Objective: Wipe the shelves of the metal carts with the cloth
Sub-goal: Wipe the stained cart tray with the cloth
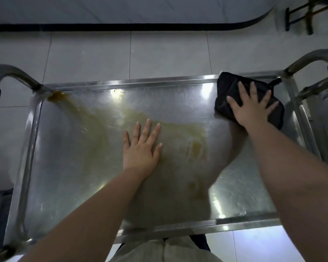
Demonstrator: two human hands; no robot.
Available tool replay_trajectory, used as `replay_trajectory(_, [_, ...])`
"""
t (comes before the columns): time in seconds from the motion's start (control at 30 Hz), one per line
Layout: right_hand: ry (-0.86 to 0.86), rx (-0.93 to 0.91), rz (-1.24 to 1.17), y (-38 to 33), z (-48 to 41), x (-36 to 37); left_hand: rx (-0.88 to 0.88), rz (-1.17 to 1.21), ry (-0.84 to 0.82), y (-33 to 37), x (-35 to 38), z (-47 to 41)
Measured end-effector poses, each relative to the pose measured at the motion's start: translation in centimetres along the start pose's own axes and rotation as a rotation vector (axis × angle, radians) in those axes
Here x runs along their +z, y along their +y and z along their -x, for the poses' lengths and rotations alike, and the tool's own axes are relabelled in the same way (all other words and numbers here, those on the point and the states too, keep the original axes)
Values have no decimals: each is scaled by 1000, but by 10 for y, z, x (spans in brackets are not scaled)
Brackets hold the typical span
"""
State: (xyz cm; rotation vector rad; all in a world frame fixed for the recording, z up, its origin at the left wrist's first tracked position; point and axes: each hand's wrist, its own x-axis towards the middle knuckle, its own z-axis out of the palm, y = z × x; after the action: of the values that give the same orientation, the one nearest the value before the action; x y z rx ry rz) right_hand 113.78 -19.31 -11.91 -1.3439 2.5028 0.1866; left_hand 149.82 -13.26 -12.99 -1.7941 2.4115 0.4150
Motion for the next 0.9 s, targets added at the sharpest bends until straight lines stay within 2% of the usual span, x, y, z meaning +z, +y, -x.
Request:
replay_trajectory(0.13, [2,15,-7,-6,3,0,-131,-47,27,-77,-17,-10])
replay_trajectory(0.3, [26,27,-34,-57,23,7,-84,-47,39,-110,-21,-8])
replay_trajectory(0.5, [6,-414,52,-231,109,45,-105,-54,42,-117,-20,-7])
replay_trajectory(0.6, [-14,-498,66,-237,116,47,-94,-41,53,-116,-17,-7])
replay_trajectory(0.7, [68,-383,52,-176,84,38,-91,-7,69,-115,-17,-8])
replay_trajectory(0.83, [61,-8,-13,-59,64,25,-82,-6,80,-108,-14,-10])
replay_trajectory(0.9, [42,137,-57,-40,72,23,-76,-13,78,-104,-12,-11])
